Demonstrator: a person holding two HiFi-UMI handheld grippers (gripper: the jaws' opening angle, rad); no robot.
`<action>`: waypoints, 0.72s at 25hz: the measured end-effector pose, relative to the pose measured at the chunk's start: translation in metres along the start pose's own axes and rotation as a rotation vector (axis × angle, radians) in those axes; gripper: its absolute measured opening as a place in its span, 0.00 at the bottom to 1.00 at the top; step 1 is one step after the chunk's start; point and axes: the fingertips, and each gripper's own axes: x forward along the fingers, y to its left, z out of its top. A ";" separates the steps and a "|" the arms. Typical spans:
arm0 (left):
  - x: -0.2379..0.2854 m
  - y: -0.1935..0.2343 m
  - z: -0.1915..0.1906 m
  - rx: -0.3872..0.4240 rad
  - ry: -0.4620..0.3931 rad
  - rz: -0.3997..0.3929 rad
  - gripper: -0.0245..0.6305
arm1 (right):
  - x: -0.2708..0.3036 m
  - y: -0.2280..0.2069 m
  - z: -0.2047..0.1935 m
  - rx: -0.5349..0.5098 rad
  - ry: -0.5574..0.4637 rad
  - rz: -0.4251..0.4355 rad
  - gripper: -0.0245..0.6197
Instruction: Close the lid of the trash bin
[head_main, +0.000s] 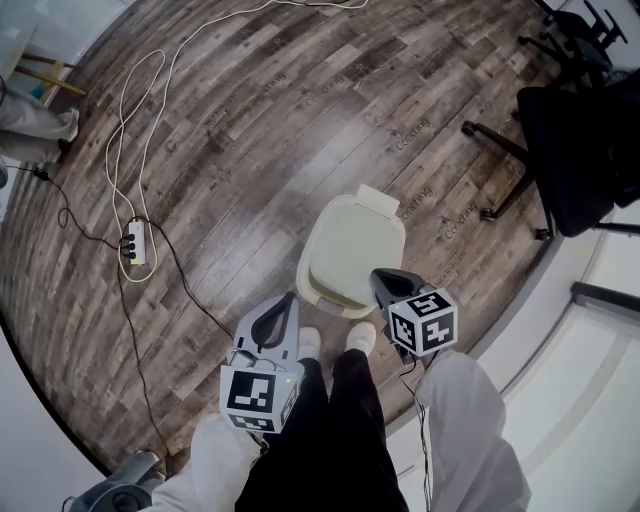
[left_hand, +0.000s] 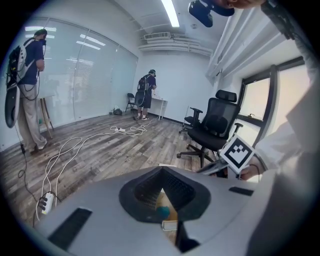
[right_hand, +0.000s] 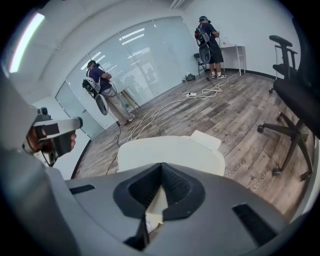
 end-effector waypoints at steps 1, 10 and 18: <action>0.001 0.001 -0.001 -0.001 0.002 0.000 0.04 | 0.003 0.001 -0.005 -0.005 0.012 0.004 0.07; 0.012 0.008 -0.009 -0.018 0.020 0.004 0.04 | 0.029 0.006 -0.039 -0.018 0.103 0.015 0.07; 0.016 0.020 -0.021 -0.033 0.040 0.011 0.04 | 0.049 0.005 -0.061 -0.015 0.168 0.015 0.07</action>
